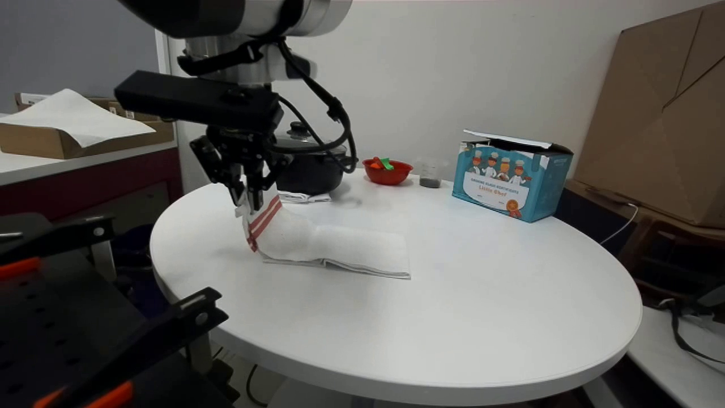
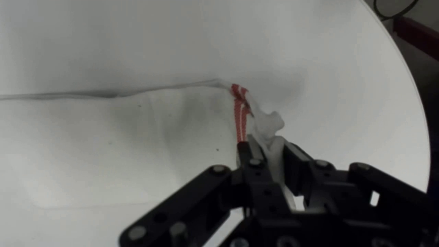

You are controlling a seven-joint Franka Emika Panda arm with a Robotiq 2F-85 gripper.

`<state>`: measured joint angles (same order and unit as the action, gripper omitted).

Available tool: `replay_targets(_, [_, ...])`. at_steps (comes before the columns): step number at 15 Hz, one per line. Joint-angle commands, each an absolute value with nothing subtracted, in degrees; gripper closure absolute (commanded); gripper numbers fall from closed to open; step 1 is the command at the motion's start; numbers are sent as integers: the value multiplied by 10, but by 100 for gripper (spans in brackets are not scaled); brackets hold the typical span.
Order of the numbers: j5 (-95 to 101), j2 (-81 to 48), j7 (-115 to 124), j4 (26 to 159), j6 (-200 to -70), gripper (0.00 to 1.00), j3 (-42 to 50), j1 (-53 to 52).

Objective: Fold the towel in half

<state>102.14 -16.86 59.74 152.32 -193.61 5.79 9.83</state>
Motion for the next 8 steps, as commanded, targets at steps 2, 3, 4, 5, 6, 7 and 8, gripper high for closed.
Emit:
replay_targets(2, [1058, -209, 646, 1466, -1996, 89, 137, 99])
replay_targets(3, [1071, -220, 663, 1446, -2004, 89, 155, 92])
replay_targets(4, [1085, -227, 682, 1427, -2009, 89, 172, 83])
replay_targets(5, [1098, -232, 701, 1409, -2011, 89, 188, 73])
replay_targets(6, [1114, -238, 721, 1390, -2016, 89, 205, 60])
replay_targets(7, [1129, -242, 740, 1371, -2017, 88, 221, 44])
replay_targets(8, [1146, -248, 760, 1352, -2021, 88, 238, 26])
